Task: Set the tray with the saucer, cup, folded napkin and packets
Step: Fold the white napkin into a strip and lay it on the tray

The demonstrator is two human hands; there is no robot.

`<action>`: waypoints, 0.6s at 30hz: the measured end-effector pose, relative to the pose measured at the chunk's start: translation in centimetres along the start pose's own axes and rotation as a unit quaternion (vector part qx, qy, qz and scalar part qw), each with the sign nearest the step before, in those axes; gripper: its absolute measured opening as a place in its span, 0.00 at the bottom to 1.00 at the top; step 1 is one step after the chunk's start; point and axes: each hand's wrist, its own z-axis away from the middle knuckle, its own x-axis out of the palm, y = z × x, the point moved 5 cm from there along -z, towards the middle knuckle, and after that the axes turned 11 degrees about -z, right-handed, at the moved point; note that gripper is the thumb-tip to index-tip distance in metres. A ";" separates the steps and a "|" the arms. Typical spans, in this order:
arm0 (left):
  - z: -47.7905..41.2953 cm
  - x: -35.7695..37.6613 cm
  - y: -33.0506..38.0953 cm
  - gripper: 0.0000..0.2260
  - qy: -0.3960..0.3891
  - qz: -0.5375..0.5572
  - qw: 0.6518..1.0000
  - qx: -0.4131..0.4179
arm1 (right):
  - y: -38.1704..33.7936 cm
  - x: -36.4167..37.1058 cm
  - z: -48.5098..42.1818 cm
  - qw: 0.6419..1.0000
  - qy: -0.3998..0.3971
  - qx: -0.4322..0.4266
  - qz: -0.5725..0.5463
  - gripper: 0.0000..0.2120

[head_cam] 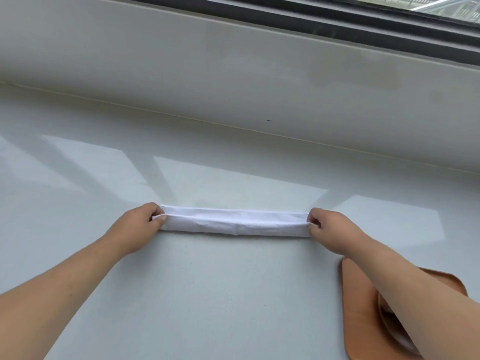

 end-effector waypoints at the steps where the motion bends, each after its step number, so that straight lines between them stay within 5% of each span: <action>1: -0.5 0.0 0.0 0.07 0.001 0.007 1.000 -0.011 | 0.2 -0.2 -0.4 1.000 0.000 0.009 -0.014 0.05; 18: -4.2 0.1 0.4 0.07 -0.022 -0.066 0.995 -0.074 | 0.5 -1.1 -5.4 0.994 -0.084 0.074 -0.019 0.06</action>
